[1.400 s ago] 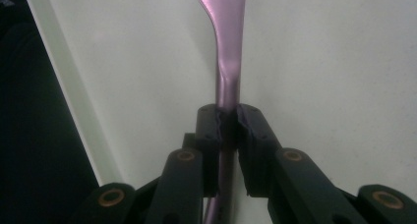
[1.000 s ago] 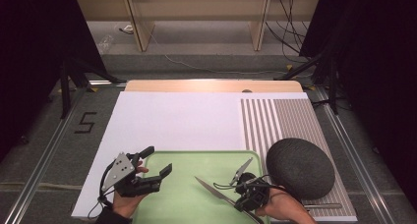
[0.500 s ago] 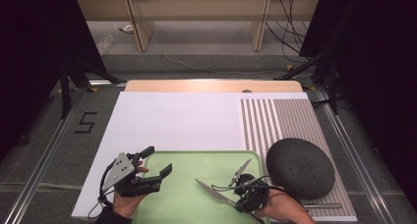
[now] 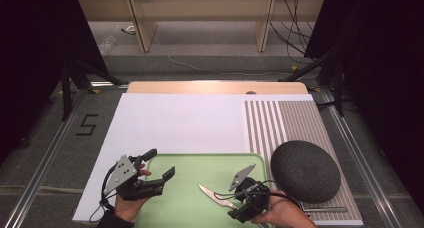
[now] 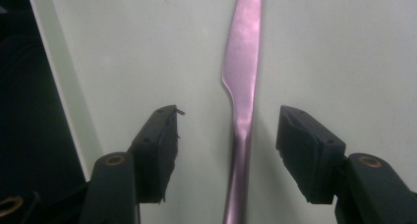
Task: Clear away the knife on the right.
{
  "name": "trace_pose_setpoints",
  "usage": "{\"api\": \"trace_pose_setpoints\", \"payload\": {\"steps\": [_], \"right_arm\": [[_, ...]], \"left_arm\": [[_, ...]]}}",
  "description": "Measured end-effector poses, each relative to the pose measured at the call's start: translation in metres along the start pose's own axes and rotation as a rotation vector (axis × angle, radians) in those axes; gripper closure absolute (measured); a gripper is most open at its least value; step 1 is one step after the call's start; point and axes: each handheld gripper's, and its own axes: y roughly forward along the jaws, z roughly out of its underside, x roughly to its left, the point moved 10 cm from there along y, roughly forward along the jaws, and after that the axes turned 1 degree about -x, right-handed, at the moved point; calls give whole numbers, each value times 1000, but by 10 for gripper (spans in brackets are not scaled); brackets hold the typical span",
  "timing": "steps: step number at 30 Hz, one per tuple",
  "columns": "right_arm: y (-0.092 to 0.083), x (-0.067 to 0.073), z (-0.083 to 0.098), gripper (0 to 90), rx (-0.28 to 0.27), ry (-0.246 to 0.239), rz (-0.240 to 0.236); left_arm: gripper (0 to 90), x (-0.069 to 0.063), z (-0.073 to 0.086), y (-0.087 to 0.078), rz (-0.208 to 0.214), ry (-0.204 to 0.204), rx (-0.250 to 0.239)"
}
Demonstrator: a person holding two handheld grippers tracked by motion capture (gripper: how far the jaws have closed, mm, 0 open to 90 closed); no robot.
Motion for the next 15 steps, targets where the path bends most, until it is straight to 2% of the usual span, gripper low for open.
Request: {"api": "trace_pose_setpoints", "payload": {"steps": [3, 5, 9, 15], "right_arm": [[5, 1, -4, 427, -31, -33, 40], [8, 3, -6, 473, -49, -63, 53], [10, 8, -9, 572, -76, -88, 51], [16, 12, -9, 735, -68, -114, 34]], "left_arm": [[175, 0, 0, 0, -1, 1, 1], [175, 0, 0, 0, -1, 1, 0], [175, 0, 0, 0, -1, 1, 1], [174, 0, 0, 0, 0, 2, 2]]}}
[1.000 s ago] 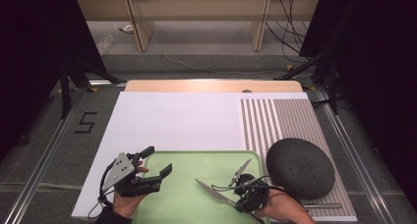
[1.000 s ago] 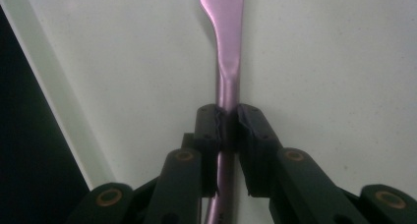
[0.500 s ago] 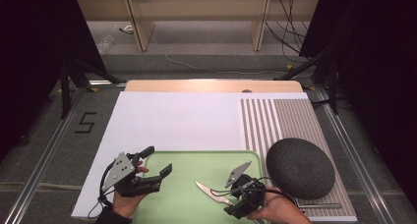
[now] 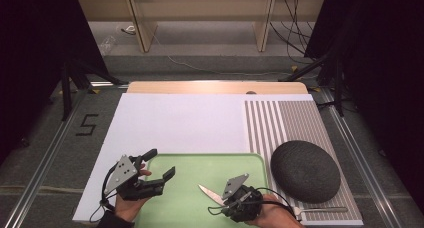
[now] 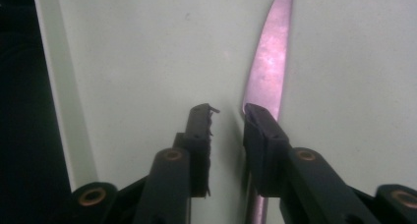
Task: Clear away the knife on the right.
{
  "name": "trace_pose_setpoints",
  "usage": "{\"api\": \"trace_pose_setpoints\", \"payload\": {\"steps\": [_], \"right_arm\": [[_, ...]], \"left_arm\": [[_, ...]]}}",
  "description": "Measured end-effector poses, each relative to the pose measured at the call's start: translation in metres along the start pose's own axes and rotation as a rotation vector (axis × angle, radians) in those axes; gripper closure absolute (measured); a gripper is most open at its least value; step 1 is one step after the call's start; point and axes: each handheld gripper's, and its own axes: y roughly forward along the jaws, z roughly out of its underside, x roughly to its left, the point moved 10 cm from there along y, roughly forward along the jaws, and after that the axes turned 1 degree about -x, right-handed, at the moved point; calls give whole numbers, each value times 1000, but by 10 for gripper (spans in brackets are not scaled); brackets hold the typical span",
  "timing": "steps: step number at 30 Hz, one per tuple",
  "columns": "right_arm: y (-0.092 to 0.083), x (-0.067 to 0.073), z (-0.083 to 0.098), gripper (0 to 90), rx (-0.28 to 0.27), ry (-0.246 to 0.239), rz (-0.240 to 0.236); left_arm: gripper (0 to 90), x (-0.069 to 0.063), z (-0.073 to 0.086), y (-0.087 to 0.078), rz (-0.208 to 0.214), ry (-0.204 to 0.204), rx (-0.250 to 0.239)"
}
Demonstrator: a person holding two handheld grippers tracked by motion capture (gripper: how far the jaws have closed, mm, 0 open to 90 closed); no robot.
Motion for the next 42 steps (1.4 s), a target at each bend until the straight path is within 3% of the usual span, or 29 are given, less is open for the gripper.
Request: {"api": "trace_pose_setpoints", "payload": {"steps": [10, 30, 42], "right_arm": [[7, 0, 4, 899, 38, -47, 19], [6, -13, 9, 900, 61, -57, 88], [0, -31, 15, 900, 72, 3, 132]], "left_arm": [[175, 0, 0, 0, -1, 0, 1], [175, 0, 0, 0, -1, 1, 0], [175, 0, 0, 0, 0, -1, 0]]}}
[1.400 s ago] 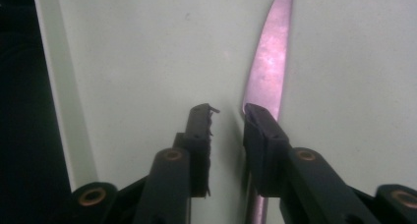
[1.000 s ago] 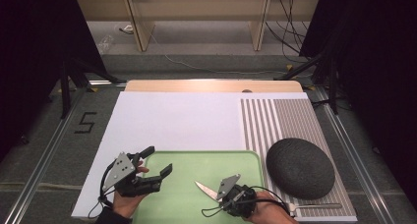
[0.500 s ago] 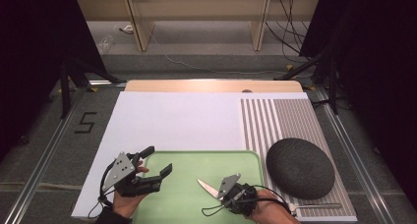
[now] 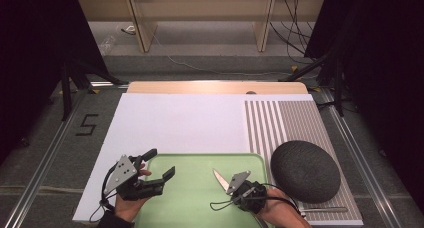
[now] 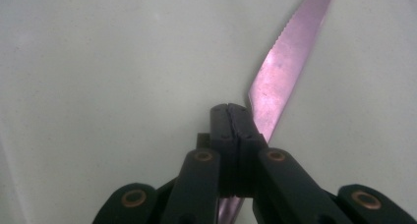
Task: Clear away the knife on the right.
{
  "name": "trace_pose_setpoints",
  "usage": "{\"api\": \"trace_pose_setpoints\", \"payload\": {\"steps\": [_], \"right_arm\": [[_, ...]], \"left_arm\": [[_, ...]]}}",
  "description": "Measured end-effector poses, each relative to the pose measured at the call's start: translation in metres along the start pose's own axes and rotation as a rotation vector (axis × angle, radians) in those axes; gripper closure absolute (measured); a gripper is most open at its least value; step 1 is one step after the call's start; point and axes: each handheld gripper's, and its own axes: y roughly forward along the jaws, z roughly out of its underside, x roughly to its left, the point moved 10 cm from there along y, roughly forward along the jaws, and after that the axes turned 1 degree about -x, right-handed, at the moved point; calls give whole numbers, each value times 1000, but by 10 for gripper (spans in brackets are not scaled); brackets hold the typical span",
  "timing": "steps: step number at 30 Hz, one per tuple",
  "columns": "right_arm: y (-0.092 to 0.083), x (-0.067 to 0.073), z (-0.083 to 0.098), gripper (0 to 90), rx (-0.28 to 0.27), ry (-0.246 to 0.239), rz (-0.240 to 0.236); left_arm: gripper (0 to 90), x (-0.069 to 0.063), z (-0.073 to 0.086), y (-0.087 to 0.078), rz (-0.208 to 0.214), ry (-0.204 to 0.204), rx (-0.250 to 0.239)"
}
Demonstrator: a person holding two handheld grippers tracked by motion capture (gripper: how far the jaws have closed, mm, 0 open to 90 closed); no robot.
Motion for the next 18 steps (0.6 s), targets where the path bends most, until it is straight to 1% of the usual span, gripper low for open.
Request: {"api": "trace_pose_setpoints", "payload": {"steps": [3, 7, 8, 12, 14, 18], "right_arm": [[-1, -4, 2, 900, 0, 8, 10], [-3, -11, 4, 900, 2, 5, 24], [-3, -12, 5, 900, 8, 15, 32], [-4, -18, 8, 900, 12, 22, 47], [-5, -21, 10, 900, 20, 25, 50], [-7, -25, 13, 900, 26, 50, 53]], "left_arm": [[175, 0, 0, 0, 0, -2, -1], [176, 0, 0, 0, 0, -2, 1], [176, 0, 0, 0, 0, -3, 0], [175, 0, 0, 0, 0, -2, 0], [176, 0, 0, 0, 0, 0, 2], [175, 0, 0, 0, -1, -2, 1]]}}
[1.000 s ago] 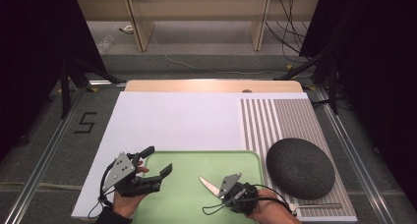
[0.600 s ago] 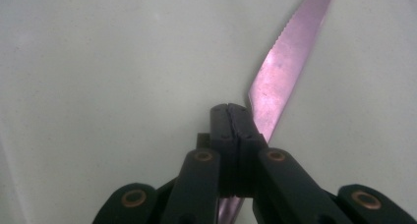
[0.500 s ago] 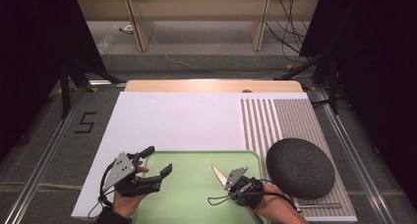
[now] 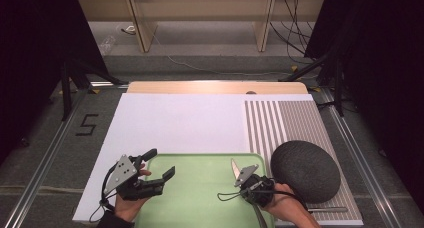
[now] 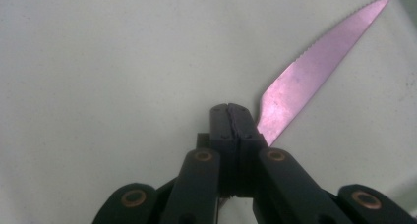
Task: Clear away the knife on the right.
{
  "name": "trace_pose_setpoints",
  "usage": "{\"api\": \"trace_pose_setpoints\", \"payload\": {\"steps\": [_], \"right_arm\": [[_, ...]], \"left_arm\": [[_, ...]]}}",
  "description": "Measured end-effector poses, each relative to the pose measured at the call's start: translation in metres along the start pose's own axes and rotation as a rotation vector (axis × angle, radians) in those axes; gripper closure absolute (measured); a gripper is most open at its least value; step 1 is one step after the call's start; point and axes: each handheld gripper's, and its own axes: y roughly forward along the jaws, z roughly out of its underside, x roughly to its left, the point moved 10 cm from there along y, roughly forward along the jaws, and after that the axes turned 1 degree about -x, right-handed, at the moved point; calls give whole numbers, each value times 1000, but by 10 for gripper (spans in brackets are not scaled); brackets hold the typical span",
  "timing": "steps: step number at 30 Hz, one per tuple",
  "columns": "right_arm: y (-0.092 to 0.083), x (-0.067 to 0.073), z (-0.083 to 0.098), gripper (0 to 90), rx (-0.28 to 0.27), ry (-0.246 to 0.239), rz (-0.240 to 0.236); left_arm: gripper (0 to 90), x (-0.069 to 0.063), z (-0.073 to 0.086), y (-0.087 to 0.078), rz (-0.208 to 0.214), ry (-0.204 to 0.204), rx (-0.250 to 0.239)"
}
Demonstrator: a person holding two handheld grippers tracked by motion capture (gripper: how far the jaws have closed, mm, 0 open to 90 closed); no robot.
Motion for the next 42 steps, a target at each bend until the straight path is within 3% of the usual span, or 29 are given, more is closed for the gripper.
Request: {"api": "trace_pose_setpoints", "payload": {"steps": [4, 11, 32, 37, 42], "right_arm": [[-2, -6, 4, 900, 10, -4, 5], [-7, -13, 12, 900, 21, 38, 4], [-16, -21, 33, 900, 47, 103, 10], [-19, -22, 35, 887, 35, 113, 5], [-24, -25, 30, 808, -31, 134, -11]], "left_arm": [[175, 0, 0, 0, 0, -1, -1], [176, 0, 0, 0, 0, -1, -2], [176, 0, 0, -1, -2, -1, -1], [176, 0, 0, 0, -1, 0, -1], [176, 0, 0, 0, -1, 1, -1]]}}
